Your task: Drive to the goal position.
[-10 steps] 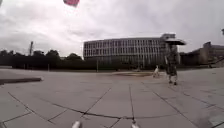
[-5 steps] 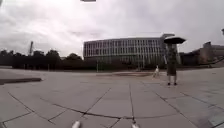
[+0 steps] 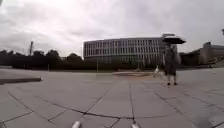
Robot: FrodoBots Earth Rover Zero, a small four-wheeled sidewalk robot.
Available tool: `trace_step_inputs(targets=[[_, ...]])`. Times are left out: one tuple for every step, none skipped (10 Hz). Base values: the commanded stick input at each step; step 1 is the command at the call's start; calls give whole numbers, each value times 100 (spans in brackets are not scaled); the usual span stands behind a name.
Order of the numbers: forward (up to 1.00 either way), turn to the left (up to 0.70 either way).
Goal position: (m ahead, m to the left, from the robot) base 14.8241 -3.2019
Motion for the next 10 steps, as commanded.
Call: trace_step_inputs(targets=[[6,0],[6,0],[7,0],[8,0],[10,0],[10,0],[12,0],[13,0],[12,0],[17,0]])
